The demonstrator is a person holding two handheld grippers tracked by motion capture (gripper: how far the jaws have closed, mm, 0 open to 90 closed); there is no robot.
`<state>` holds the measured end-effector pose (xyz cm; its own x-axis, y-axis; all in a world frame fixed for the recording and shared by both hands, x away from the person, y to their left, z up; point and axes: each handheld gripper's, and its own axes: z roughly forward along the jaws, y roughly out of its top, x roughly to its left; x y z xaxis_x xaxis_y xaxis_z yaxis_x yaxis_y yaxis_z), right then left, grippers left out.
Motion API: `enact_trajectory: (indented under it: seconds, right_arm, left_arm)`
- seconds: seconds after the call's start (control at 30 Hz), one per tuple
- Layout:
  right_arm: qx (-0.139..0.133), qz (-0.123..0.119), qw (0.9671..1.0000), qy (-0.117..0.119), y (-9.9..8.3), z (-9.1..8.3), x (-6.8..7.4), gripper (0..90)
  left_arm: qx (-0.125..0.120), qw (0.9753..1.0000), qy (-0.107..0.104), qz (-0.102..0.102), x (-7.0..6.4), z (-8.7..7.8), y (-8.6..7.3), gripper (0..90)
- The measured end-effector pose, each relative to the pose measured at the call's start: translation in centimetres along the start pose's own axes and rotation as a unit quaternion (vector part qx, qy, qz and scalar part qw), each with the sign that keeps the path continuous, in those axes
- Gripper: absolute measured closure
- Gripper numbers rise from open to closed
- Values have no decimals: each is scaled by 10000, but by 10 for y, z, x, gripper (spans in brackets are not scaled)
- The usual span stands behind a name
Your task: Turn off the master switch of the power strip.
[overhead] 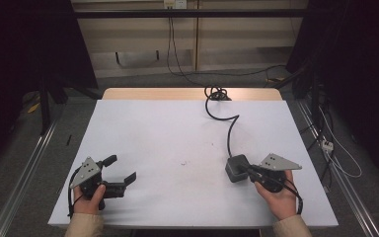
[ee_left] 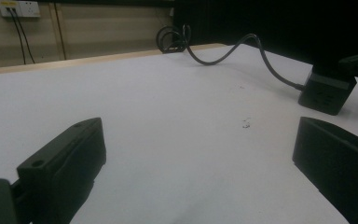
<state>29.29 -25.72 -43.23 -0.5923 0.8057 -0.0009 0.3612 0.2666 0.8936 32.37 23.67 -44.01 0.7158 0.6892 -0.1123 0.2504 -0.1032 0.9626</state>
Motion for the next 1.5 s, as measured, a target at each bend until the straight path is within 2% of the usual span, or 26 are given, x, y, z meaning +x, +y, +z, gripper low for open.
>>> enact_trajectory:
  seconds: [0.53,0.93,1.13,1.27,1.33,1.5]
  right_arm:
    - [-34,92,9999,30,-1,0,-1,900]
    - [-43,44,10000,11,0,0,0,900]
    - [-67,143,9999,66,-1,0,-2,900]
    - [-70,123,9999,55,-1,0,-2,900]
    - [-168,173,9997,51,0,0,-3,900]
    - [-136,226,9997,16,1,-1,-4,900]
  left_arm:
    - [0,10000,-5,9,1,0,0,22]
    - [8,10000,0,9,1,0,0,22]
    - [7,10000,-3,13,1,0,0,23]
    - [1,10000,-6,-4,1,0,0,22]
    - [15,10000,-8,17,1,0,0,23]
    - [14,10000,0,9,1,0,0,22]
